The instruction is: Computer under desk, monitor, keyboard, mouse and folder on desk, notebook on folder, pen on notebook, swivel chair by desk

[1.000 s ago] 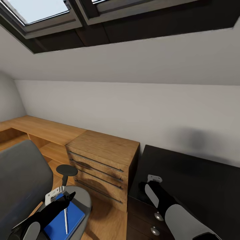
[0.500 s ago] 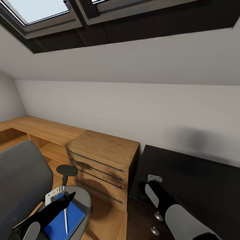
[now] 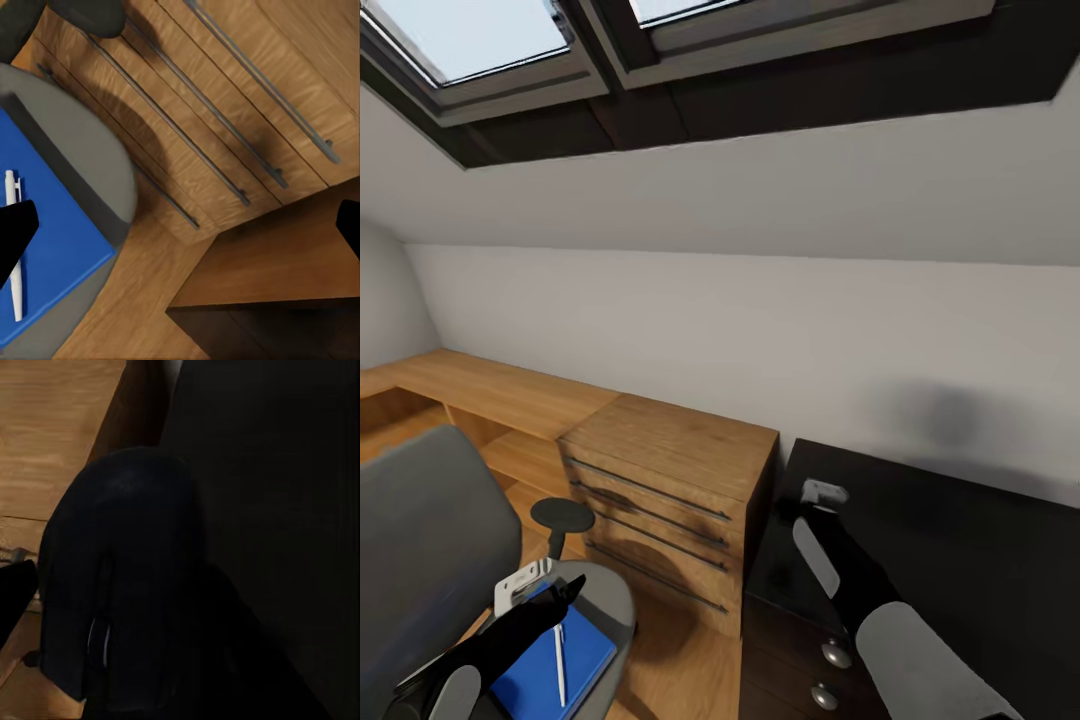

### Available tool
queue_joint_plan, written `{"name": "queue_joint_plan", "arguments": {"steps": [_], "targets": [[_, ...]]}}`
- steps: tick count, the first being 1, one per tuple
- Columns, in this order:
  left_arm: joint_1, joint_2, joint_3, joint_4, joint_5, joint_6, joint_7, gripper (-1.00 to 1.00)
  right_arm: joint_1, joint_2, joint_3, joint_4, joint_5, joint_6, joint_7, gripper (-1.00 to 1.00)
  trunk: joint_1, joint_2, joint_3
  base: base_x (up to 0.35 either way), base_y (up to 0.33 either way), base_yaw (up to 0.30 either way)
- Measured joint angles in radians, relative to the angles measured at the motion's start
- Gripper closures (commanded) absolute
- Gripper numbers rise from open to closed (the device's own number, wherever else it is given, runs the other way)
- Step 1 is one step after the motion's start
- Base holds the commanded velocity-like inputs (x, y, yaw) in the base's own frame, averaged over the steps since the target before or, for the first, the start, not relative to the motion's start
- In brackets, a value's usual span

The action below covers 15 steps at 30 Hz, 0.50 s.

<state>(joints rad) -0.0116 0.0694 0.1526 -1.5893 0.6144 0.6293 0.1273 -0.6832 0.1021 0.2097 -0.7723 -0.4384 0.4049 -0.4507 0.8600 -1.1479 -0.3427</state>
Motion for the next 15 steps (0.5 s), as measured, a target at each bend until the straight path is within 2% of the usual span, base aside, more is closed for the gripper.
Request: {"name": "queue_joint_plan", "arguments": {"steps": [1, 5, 10, 15], "targets": [[0.0, 0.0, 0.0, 0.0, 0.0, 0.0, 0.0, -1.0, 0.019, 0.0, 0.001, -0.06, -0.001, 0.001, -0.04, 1.0, -0.004, 0.007, 0.003, -0.25, 0.0, 0.0], [0.0, -0.001, -0.001, 0.0, 0.0, 0.0, 0.0, -1.0, 0.056, -0.001, 0.001, -0.151, -0.004, 0.005, -0.069, 1.0, -0.019, 0.035, 0.016, -0.308, 0.0, 0.0], [0.0, -0.001, -0.001, 0.0, 0.001, 0.0, 0.0, -1.0, 0.066, -0.002, 0.001, -0.176, -0.004, 0.007, -0.076, 1.0, -0.038, 0.07, 0.031, -0.335, 0.0, -0.013], [0.0, -0.001, -0.001, 0.001, 0.001, 0.0, -0.001, -1.0, 0.067, -0.002, 0.001, -0.18, -0.009, 0.01, -0.078, 1.0, -0.057, 0.105, 0.051, -0.341, 0.0, -0.16]]}}
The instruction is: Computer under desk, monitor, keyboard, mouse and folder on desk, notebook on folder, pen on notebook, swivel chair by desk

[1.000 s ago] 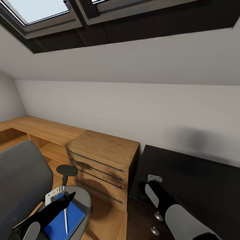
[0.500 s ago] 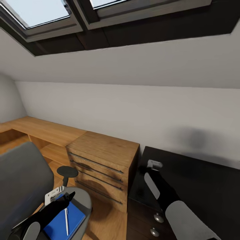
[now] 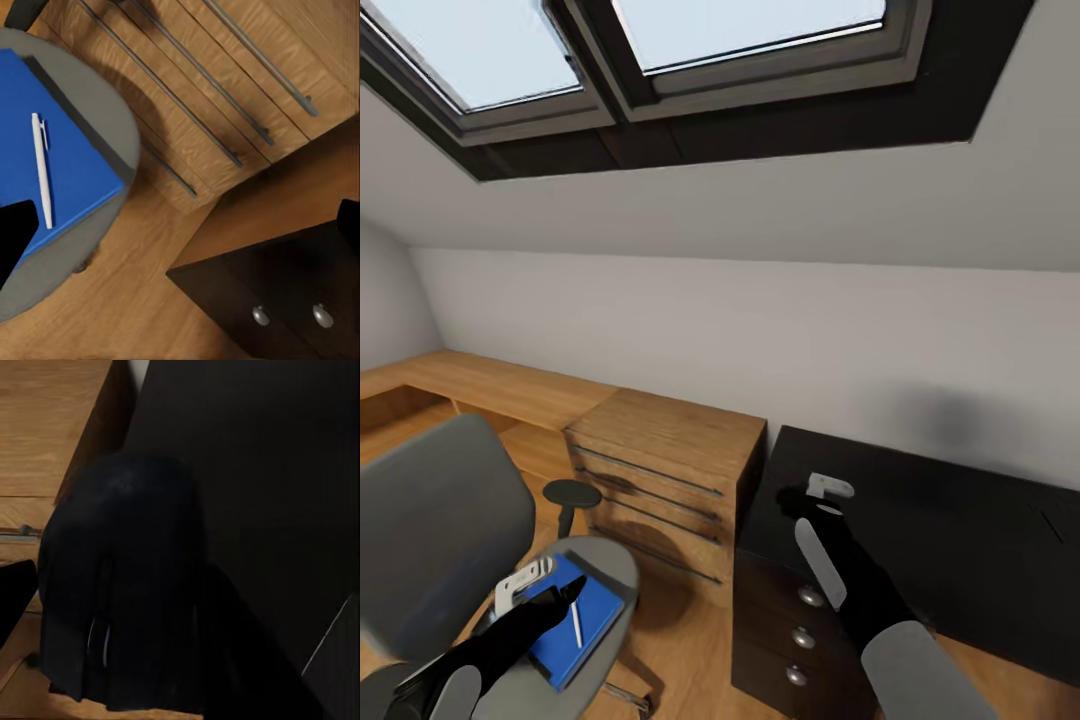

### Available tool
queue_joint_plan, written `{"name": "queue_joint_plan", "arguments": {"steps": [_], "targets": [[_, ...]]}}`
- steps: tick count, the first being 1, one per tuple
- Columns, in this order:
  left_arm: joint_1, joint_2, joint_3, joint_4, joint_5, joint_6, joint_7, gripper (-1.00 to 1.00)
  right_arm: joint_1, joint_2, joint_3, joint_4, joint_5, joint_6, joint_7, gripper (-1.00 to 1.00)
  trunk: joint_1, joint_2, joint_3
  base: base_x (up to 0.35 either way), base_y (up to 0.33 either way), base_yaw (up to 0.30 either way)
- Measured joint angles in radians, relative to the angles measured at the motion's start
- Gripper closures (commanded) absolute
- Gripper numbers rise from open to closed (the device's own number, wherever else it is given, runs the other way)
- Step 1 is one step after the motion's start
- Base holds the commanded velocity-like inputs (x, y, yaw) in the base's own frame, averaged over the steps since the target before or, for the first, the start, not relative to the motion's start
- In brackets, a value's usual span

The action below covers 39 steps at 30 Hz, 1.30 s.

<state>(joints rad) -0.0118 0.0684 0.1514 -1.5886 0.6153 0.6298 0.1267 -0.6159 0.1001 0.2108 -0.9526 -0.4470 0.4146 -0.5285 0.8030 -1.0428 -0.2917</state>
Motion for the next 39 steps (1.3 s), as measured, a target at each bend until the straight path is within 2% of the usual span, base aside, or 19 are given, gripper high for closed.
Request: {"name": "queue_joint_plan", "arguments": {"steps": [8, 15, 35, 39], "targets": [[0.0, -0.002, -0.007, 0.001, 0.0, 0.002, -0.001, -1.0, 0.0, 0.0, 0.0, -0.001, -0.002, 0.003, -0.001, 1.0, -0.031, 0.056, 0.034, -0.238, 0.0, -0.237], [0.0, -0.001, -0.051, 0.003, -0.001, 0.004, -0.002, -1.0, 0.0, 0.0, -0.001, -0.003, -0.002, 0.003, -0.001, 1.0, -0.058, 0.105, 0.06, -0.052, 0.0, -0.271], [0.0, -0.002, -0.055, 0.007, 0.001, 0.004, -0.001, -1.0, 0.0, 0.001, -0.003, -0.002, -0.002, -0.001, -0.034, 1.0, -0.134, 0.245, 0.133, -0.325, 0.0, -0.278], [-0.001, -0.003, -0.06, 0.014, -0.001, 0.002, -0.003, -1.0, 0.0, 0.001, -0.015, -0.001, -0.002, -0.007, -0.068, 1.0, -0.15, 0.273, 0.147, -0.193, 0.0, -0.278]]}}
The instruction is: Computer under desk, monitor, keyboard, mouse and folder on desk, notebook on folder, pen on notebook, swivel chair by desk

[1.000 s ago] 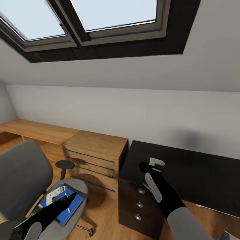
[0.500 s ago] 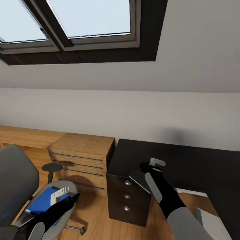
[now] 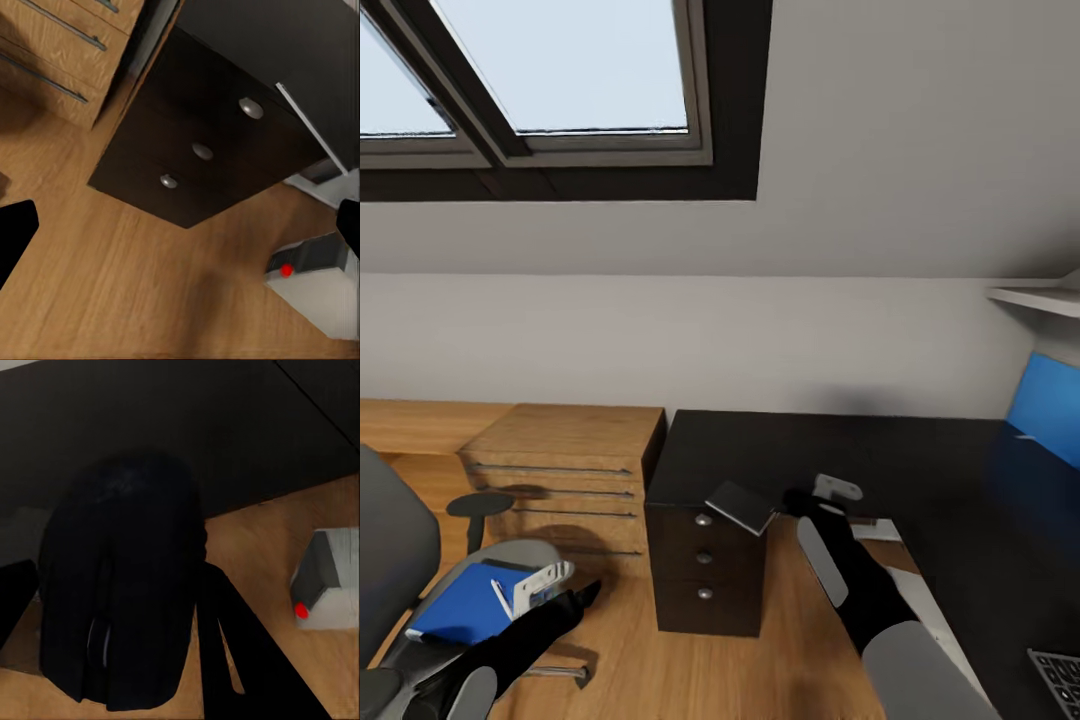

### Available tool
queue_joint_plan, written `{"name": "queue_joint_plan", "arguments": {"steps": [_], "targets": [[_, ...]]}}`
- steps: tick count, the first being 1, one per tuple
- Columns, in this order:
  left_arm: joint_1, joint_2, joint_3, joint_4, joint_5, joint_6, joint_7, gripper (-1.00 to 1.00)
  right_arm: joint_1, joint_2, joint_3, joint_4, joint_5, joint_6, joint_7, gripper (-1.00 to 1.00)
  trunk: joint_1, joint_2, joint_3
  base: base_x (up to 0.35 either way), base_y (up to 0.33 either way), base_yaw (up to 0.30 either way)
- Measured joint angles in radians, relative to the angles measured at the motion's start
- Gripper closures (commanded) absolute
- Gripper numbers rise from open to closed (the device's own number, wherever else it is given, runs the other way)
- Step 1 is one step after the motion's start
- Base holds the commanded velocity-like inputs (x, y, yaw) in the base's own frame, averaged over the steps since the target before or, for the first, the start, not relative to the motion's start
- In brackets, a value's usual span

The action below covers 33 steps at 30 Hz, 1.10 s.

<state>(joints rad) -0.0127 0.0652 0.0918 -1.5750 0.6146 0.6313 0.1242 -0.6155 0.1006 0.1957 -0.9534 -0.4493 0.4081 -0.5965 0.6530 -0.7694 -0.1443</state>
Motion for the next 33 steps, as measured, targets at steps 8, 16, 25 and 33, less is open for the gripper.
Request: {"name": "queue_joint_plan", "arguments": {"steps": [8, 16, 25, 33], "targets": [[-0.001, 0.004, -0.061, 0.179, -0.019, -0.01, -0.005, -1.0, 0.0, 0.005, -0.055, 0.001, -0.001, -0.002, -0.026, 1.0, -0.031, 0.056, 0.029, -0.026, 0.0, -0.278], [-0.001, 0.001, -0.083, 0.388, -0.105, -0.132, -0.007, -1.0, 0.012, -0.014, -0.09, 0.011, -0.002, -0.009, -0.034, 1.0, -0.062, 0.112, 0.059, -0.001, 0.0, -0.275], [-0.001, 0.006, -0.146, 0.519, -0.122, -0.375, -0.01, -1.0, 0.015, -0.03, -0.129, 0.071, 0.0, -0.111, -0.036, 1.0, -0.096, 0.175, 0.088, 0.0, 0.0, -0.088], [-0.001, 0.007, -0.147, 0.531, -0.122, -0.384, -0.01, -1.0, 0.009, -0.051, -0.26, 0.25, -0.006, -0.288, -0.04, 1.0, -0.123, 0.225, 0.11, 0.0, 0.0, -0.002]]}}
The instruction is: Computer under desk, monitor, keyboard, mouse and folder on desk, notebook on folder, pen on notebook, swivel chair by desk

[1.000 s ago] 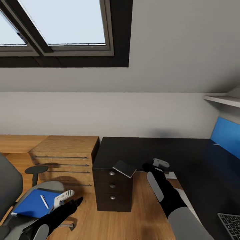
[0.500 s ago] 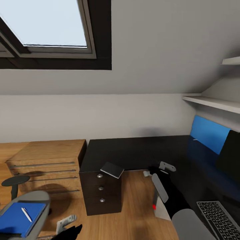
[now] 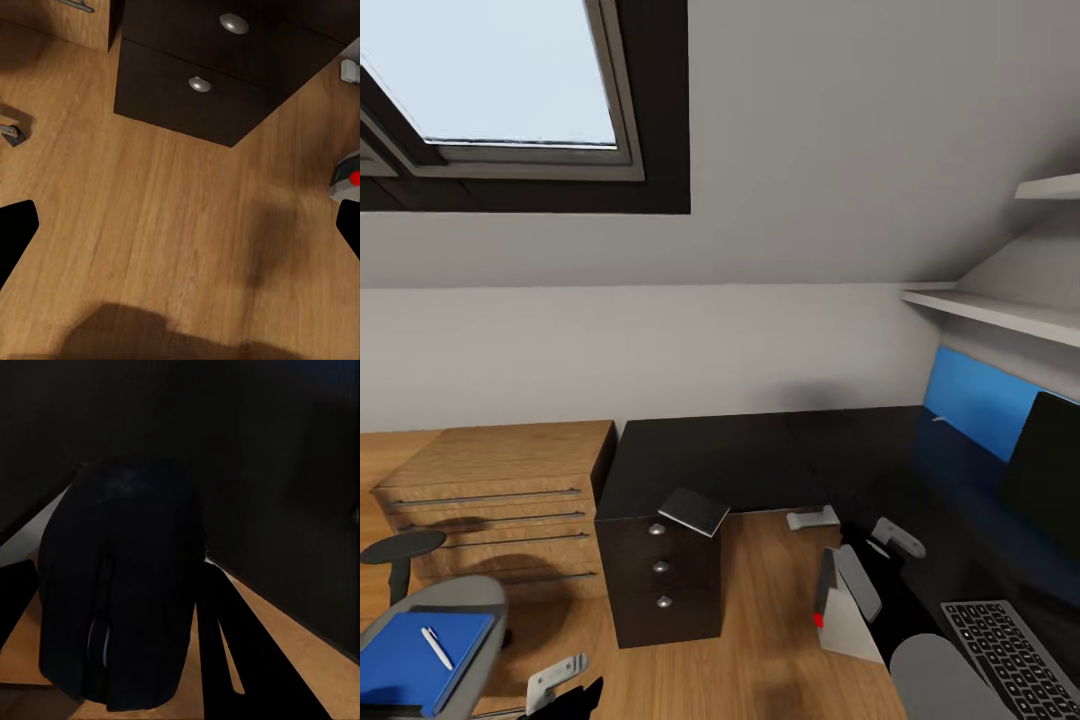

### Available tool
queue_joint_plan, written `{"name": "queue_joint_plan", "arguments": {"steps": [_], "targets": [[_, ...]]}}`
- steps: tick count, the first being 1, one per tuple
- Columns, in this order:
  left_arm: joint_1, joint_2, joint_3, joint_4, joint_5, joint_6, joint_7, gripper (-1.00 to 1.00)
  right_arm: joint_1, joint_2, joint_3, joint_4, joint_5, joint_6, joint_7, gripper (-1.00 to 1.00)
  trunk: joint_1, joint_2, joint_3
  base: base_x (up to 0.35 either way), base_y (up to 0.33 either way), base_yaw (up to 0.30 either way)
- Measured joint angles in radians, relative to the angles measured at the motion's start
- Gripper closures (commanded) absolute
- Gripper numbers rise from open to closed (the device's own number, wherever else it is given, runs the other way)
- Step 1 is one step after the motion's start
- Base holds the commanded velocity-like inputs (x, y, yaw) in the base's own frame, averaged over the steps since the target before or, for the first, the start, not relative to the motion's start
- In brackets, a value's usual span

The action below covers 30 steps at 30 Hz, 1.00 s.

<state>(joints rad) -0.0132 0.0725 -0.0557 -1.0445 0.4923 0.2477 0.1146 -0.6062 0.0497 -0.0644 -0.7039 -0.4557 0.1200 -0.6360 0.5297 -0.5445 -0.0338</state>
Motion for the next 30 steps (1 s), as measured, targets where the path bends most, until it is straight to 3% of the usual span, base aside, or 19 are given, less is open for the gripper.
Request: {"name": "queue_joint_plan", "arguments": {"steps": [17, 30], "targets": [[0.0, 0.001, 0.001, 0.025, 0.0, 0.0, 0.002, -1.0, -0.001, -0.001, -0.01, 0.001, 0.002, -0.042, -0.001, 1.0, 0.0, 0.0, 0.0, 0.0, 0.0, -0.005], [0.0, 0.0, 0.0, 0.027, -0.003, -0.002, 0.002, -1.0, 0.0, -0.003, -0.01, -0.011, 0.002, -0.04, -0.002, 1.0, 0.0, 0.0, 0.008, 0.0, 0.0, -0.214]]}}
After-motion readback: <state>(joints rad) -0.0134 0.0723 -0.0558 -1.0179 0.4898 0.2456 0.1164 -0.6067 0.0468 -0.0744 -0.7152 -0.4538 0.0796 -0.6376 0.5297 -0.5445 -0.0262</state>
